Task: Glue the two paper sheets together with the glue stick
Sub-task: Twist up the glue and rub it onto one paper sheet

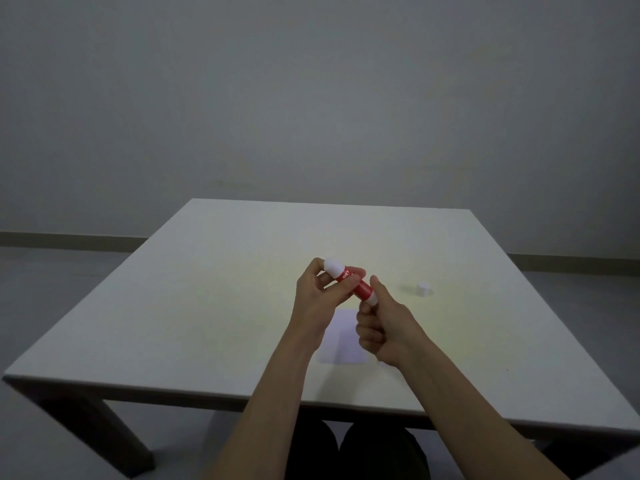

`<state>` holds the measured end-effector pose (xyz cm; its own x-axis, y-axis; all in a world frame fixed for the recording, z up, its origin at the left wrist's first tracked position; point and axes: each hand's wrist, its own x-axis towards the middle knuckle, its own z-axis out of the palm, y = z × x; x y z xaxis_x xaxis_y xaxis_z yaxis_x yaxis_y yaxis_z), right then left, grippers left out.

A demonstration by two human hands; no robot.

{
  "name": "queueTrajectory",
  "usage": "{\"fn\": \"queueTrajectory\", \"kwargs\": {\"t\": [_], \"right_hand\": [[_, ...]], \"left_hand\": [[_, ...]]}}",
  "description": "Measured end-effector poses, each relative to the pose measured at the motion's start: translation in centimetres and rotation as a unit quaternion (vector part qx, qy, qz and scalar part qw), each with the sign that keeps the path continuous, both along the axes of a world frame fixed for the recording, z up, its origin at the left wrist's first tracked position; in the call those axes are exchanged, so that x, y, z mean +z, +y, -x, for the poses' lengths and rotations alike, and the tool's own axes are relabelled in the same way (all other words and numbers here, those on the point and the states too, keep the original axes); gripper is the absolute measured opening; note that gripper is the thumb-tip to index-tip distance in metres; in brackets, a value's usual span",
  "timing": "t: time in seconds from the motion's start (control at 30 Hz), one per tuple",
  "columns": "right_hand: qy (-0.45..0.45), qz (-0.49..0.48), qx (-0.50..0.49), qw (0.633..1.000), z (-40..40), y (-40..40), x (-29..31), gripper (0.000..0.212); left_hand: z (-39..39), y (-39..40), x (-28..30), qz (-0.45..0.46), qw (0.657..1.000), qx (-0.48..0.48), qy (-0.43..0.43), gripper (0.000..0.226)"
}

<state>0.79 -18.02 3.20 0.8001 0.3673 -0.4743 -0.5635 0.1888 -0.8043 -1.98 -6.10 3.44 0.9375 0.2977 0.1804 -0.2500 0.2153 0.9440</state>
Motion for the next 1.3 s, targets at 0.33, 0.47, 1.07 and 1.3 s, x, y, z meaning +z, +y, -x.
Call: {"fn": "queueTrajectory", "kwargs": {"t": [0.33,0.47,1.07,1.3], "right_hand": [[0.091,-0.007,0.113,0.989,-0.4,-0.6,-0.3,0.055],[-0.054,0.018,0.106,0.993,-0.8,-0.7,-1.0,0.061],[-0.511,0.333,0.034,0.792,-2.9,0.3,-2.7,0.006],[-0.573,0.382,0.113,0.716,-1.9,0.8,-3.0,0.013]], "left_hand": [[-0.3,2.0,-1.6,-0.004,0.993,-0.121,0.005,0.017],[-0.8,2.4,-1.8,-0.024,0.991,-0.132,0.019,0.019],[-1.8,8.3,-7.1,-0.624,0.739,-0.146,0.208,0.085],[-1.8,8.6,-7.3,-0.623,0.743,-0.147,0.198,0.083]]}}
